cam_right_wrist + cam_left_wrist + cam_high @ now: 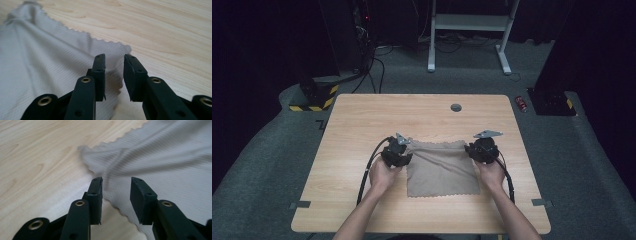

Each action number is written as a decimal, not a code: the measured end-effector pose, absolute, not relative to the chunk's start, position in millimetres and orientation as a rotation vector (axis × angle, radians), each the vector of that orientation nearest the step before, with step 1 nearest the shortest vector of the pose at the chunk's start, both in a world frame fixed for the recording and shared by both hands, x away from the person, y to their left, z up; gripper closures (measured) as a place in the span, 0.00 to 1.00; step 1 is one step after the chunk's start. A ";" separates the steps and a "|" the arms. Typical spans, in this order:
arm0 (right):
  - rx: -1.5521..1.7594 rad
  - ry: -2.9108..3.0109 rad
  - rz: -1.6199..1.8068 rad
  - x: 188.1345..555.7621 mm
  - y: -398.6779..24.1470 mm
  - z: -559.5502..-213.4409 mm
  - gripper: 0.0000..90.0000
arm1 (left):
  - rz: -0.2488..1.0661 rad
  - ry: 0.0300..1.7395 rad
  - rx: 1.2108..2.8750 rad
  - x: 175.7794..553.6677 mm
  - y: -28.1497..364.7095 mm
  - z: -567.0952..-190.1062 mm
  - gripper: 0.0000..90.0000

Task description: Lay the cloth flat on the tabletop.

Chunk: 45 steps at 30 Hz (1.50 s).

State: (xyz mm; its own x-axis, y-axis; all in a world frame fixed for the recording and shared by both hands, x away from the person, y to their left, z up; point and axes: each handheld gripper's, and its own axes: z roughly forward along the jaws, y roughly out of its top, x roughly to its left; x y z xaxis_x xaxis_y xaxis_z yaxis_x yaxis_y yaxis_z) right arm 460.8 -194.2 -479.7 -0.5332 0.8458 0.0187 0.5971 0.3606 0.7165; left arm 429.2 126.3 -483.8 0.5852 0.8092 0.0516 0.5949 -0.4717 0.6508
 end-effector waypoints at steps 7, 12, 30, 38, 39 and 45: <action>1.228 2.343 0.916 452.8 -186.5 -488.5 0.77 | 0.444 1.136 2.283 425.4 119.3 -500.2 0.68; 1.232 2.381 0.865 460.5 -180.1 -500.9 0.91 | 0.458 1.114 2.297 433.3 116.6 -503.9 0.88; 1.245 2.364 0.878 473.1 -172.0 -504.6 0.94 | 0.479 1.166 2.280 458.7 130.0 -499.1 0.90; 1.130 2.405 0.975 429.1 -177.7 -488.7 0.91 | 0.427 1.046 2.275 405.2 135.7 -494.7 0.77; 1.130 2.405 0.975 429.1 -177.7 -488.7 0.91 | 0.418 1.044 2.267 399.2 136.2 -495.0 0.77; 1.101 2.441 0.955 389.9 -189.5 -497.8 0.91 | 0.391 1.034 2.262 371.4 141.0 -501.9 0.75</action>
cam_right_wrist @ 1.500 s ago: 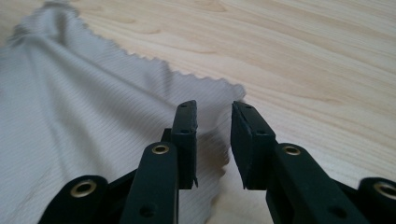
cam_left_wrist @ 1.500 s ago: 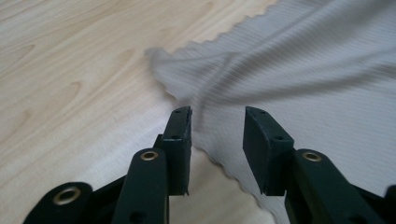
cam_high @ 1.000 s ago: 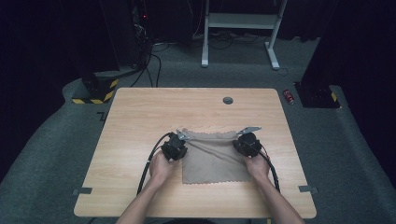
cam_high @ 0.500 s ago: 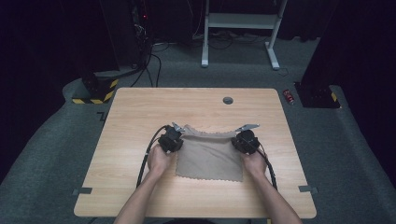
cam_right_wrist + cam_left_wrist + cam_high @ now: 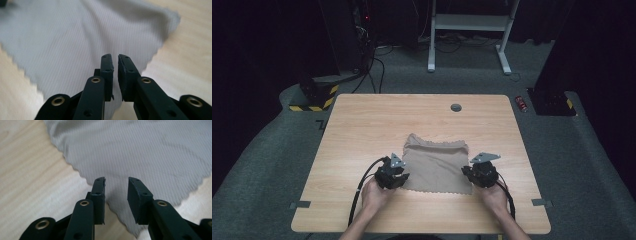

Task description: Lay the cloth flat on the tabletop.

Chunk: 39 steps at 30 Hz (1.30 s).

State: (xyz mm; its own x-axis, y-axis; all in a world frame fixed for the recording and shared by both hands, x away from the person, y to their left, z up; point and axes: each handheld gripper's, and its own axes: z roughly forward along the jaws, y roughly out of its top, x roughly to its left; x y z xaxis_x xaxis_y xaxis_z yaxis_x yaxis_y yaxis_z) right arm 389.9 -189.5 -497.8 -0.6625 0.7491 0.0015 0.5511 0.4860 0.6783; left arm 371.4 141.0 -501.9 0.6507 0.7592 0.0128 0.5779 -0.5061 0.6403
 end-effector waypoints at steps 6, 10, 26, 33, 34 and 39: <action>1.083 2.451 0.947 369.4 -191.5 -508.2 0.85 | 0.399 1.029 2.297 370.9 137.1 -505.4 0.87; 1.045 2.457 0.929 361.7 -188.4 -512.9 0.85 | 0.413 0.997 2.319 369.3 133.0 -506.0 0.97; 0.927 2.484 0.925 346.4 -184.3 -498.7 0.99 | 0.346 0.958 2.307 351.0 141.0 -491.3 0.95; 0.878 2.509 0.955 342.4 -171.1 -497.2 0.86 | 0.337 0.924 2.346 347.1 127.0 -499.3 0.81; 0.882 2.515 0.952 344.6 -170.1 -500.2 0.84 | 0.334 0.928 2.354 348.5 127.1 -501.3 0.81; 0.912 2.543 0.941 351.4 -169.7 -512.0 0.93 | 0.325 0.952 2.307 348.7 131.9 -506.6 0.91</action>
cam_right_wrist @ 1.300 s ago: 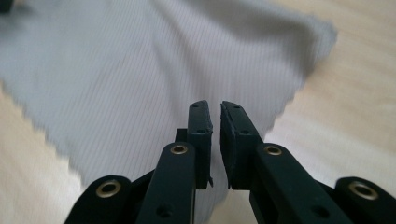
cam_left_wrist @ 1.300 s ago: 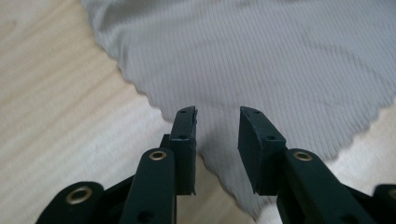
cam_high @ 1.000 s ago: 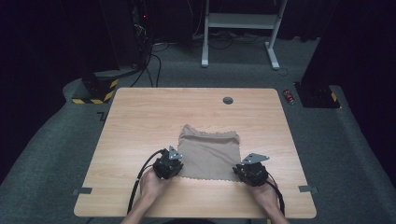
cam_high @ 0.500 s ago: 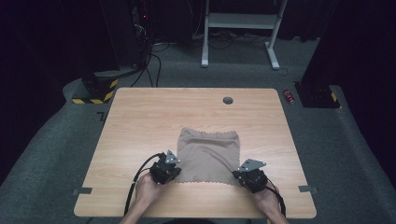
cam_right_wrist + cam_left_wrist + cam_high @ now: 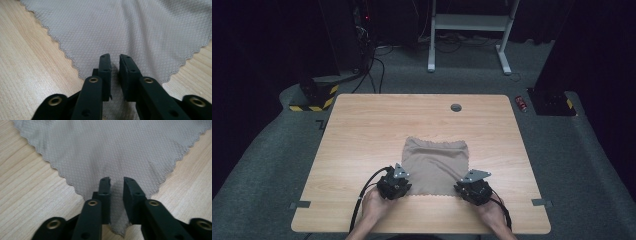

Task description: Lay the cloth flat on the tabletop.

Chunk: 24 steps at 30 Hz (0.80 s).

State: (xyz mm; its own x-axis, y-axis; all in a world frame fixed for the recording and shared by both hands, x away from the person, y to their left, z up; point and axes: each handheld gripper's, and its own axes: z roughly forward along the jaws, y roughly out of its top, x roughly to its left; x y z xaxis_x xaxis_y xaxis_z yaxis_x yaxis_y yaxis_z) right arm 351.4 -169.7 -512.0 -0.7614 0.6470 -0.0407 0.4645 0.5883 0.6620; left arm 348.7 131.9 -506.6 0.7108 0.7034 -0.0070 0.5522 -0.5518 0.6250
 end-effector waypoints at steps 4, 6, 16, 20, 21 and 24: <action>0.853 2.569 0.919 347.3 -170.4 -510.9 1.00 | 0.306 0.932 2.324 346.8 133.2 -505.8 1.00; 0.835 2.573 0.914 346.8 -170.4 -510.6 1.00 | 0.302 0.928 2.328 345.3 132.6 -505.5 1.00; 0.745 2.653 0.930 330.4 -174.6 -502.4 1.00 | 0.199 0.874 2.372 327.7 138.9 -501.0 1.00; 0.730 2.694 0.916 330.3 -174.3 -505.0 0.99 | 0.159 0.858 2.405 326.1 137.1 -500.8 1.00; 0.728 2.702 0.922 330.5 -175.2 -504.4 0.99 | 0.153 0.857 2.408 326.2 137.4 -500.1 1.00; 0.736 2.670 0.981 334.7 -180.2 -495.1 0.97 | 0.183 0.870 2.380 330.1 139.6 -495.7 0.95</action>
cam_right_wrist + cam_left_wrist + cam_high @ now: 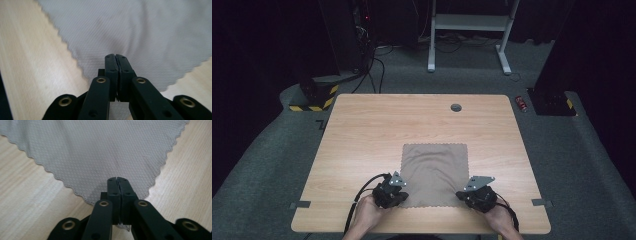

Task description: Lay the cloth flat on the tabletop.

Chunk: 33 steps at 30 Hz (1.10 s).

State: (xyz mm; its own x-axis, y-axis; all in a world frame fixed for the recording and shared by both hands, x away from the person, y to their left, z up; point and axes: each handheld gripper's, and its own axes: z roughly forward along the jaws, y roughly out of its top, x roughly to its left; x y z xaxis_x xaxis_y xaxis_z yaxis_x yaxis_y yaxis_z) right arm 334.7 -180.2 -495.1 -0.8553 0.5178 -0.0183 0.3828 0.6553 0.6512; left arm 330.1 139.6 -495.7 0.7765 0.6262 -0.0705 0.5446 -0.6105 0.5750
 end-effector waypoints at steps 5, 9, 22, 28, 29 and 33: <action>0.851 2.565 1.066 355.3 -178.9 -489.8 0.91 | 0.296 0.929 2.296 350.8 134.6 -488.2 0.76; 0.958 2.502 1.083 386.9 -163.4 -490.0 0.85 | 0.406 1.031 2.212 390.5 121.5 -490.5 0.62; 1.124 2.457 0.993 450.9 -128.5 -514.2 0.87 | 0.533 1.225 2.113 458.4 122.9 -514.9 0.59; 1.164 2.410 0.931 455.1 -138.3 -511.5 0.82 | 0.596 1.275 2.057 467.3 135.5 -518.0 0.60; 1.143 2.413 0.954 450.8 -136.0 -509.3 0.81 | 0.596 1.270 2.056 466.9 135.0 -518.2 0.61; 1.067 2.430 0.985 444.5 -124.5 -507.5 0.79 | 0.602 1.272 2.041 469.0 135.2 -519.5 0.61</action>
State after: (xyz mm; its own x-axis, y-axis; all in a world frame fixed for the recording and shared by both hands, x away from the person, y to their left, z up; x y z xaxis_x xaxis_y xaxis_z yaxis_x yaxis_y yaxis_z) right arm 444.5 -124.5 -507.5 -0.6750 0.7378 -0.0067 0.5251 0.4867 0.6981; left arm 469.0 135.2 -519.5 0.4240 0.9047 0.0421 0.6061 -0.3180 0.7290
